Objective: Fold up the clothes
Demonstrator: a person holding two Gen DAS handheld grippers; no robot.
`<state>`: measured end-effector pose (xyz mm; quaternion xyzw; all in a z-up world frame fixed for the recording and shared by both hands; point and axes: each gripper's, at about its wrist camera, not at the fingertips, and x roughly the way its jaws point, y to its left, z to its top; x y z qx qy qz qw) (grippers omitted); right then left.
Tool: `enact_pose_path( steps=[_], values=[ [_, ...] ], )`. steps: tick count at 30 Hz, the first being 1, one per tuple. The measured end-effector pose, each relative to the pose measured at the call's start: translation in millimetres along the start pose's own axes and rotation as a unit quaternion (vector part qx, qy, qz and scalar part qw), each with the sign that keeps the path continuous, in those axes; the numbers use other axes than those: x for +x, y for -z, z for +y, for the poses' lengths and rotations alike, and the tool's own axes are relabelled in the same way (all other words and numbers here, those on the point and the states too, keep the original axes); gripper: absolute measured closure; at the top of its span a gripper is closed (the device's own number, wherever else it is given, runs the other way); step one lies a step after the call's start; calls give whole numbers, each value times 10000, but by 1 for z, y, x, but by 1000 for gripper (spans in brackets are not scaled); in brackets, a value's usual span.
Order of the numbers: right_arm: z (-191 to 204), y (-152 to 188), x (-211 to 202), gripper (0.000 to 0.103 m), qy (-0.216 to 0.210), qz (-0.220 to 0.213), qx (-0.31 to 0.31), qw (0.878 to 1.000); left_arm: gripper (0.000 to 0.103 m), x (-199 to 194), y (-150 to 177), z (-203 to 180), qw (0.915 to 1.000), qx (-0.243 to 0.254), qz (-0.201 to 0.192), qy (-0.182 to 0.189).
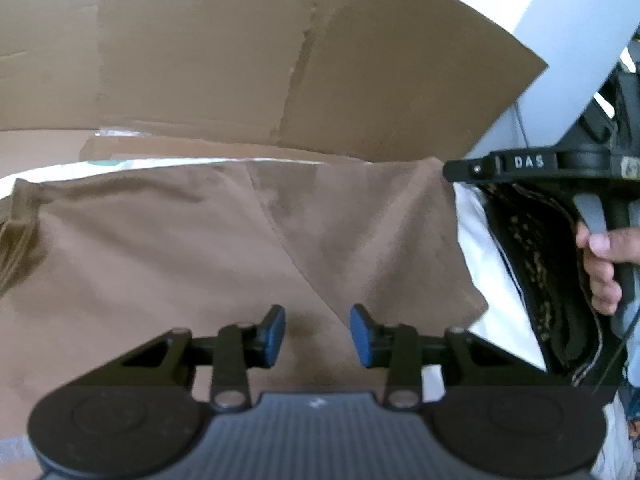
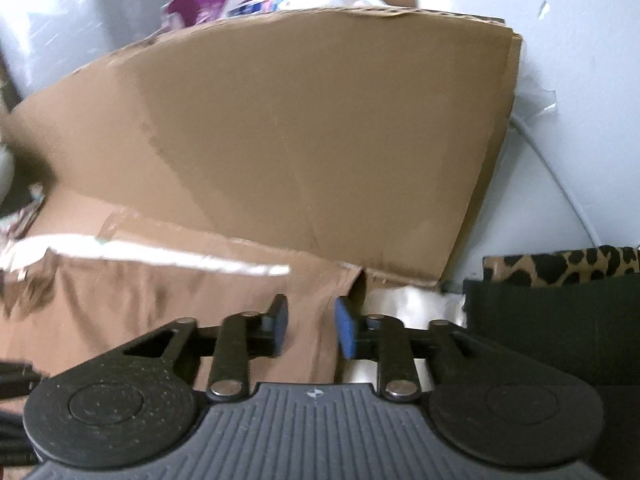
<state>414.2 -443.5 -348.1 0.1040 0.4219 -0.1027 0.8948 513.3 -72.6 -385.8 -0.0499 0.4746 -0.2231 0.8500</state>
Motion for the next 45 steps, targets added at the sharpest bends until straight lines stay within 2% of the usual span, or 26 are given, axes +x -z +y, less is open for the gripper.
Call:
enact_pose_path(
  steps=[4, 7, 14, 17, 23, 27, 30, 35, 36, 40, 42, 45],
  values=[
    [9, 18, -5, 67, 15, 125, -185, 9998, 74, 4, 4, -3, 9999, 78, 68, 117],
    [18, 35, -5, 61, 90, 292, -276, 9992, 75, 4, 7, -5, 9997, 120, 99, 179],
    [24, 66, 8, 61, 429, 509, -255, 9975, 75, 4, 9, -1, 9998, 23, 94, 193],
    [23, 73, 10, 61, 520, 558, -225, 9968, 75, 3, 8, 3, 9996, -159, 53, 217],
    [21, 77, 15, 62, 611, 588, -180, 9962, 75, 4, 9, -2, 9996, -59, 38, 258],
    [24, 76, 13, 89, 652, 598, -258, 9957, 78, 6, 11, -2, 9995, -147, 54, 284],
    [25, 75, 10, 97, 739, 617, -272, 9950, 78, 6, 10, -4, 9994, -147, 34, 304],
    [24, 77, 3, 99, 980, 694, -307, 9923, 78, 5, 9, -11, 9991, -27, 23, 430],
    [24, 78, 3, 103, 1052, 728, -319, 9913, 78, 6, 9, -13, 9989, 0, 39, 466],
    [15, 81, 0, 102, 1235, 883, -295, 9880, 78, 9, 14, -24, 9981, 238, 169, 541],
    [16, 80, -5, 102, 1203, 820, -278, 9890, 78, 11, 16, -27, 9977, 308, 206, 561],
    [17, 81, -21, 101, 927, 582, -218, 9938, 78, 13, 19, -31, 9971, 407, 252, 594]
  ],
)
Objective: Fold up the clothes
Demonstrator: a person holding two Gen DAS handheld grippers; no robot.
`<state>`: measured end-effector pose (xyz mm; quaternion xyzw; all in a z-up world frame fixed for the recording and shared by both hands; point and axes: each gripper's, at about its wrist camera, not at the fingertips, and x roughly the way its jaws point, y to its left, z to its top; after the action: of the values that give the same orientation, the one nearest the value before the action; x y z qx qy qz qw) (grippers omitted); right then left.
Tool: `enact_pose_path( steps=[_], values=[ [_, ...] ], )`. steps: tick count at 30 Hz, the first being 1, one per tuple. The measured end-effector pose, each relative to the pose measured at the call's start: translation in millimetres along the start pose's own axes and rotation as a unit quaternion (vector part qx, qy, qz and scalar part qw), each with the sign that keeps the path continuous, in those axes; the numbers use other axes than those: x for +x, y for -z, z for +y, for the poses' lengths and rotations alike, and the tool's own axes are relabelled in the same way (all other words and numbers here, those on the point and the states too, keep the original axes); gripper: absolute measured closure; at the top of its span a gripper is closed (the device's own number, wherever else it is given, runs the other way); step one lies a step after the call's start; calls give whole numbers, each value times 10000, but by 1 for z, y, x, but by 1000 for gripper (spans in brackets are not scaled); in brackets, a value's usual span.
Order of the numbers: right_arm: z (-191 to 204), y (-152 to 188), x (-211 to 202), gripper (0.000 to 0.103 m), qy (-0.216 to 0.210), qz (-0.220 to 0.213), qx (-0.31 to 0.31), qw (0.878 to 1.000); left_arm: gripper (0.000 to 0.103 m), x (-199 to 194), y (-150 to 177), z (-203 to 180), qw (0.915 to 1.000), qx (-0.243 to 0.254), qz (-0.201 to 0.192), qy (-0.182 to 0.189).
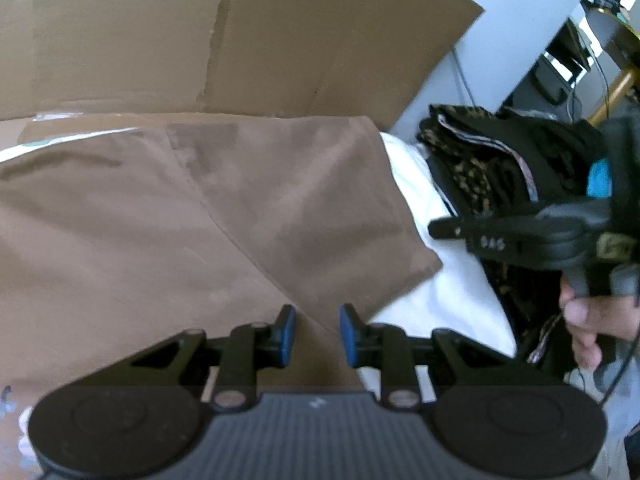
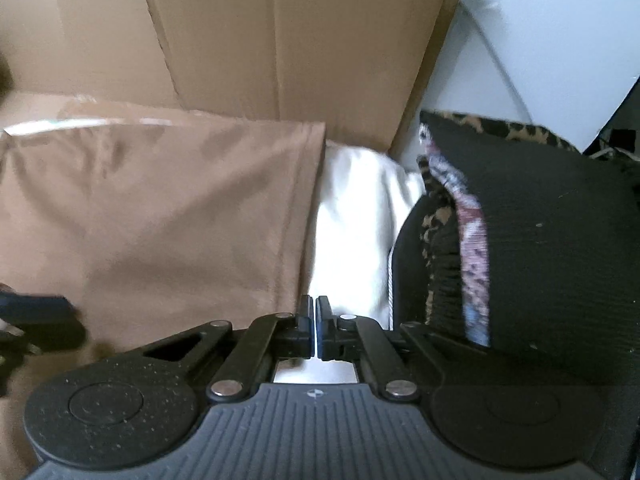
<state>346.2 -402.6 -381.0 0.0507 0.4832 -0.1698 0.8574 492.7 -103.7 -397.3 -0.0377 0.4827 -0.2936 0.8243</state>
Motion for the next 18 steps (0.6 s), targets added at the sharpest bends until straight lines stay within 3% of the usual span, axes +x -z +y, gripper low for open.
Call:
enact_pose_path(
  steps=[7, 13, 14, 15, 18],
  values=[
    [11, 14, -14, 95, -701, -253, -242, 9969, 78, 7, 0, -9, 9999, 104, 48, 74],
    [27, 13, -5, 90, -1027, -362, -444, 9931, 79, 15, 2, -16, 9997, 156, 91, 163],
    [28, 11, -2, 87, -1065, -391, -460, 9925, 79, 17, 3, -17, 9996, 172, 100, 185],
    [30, 10, 0, 75, -1106, -410, -482, 9918, 79, 18, 3, -17, 9996, 187, 115, 189],
    [32, 10, 10, 66, -1280, -305, -468, 9902, 80, 20, 3, -18, 9996, 160, 157, 189]
  ],
)
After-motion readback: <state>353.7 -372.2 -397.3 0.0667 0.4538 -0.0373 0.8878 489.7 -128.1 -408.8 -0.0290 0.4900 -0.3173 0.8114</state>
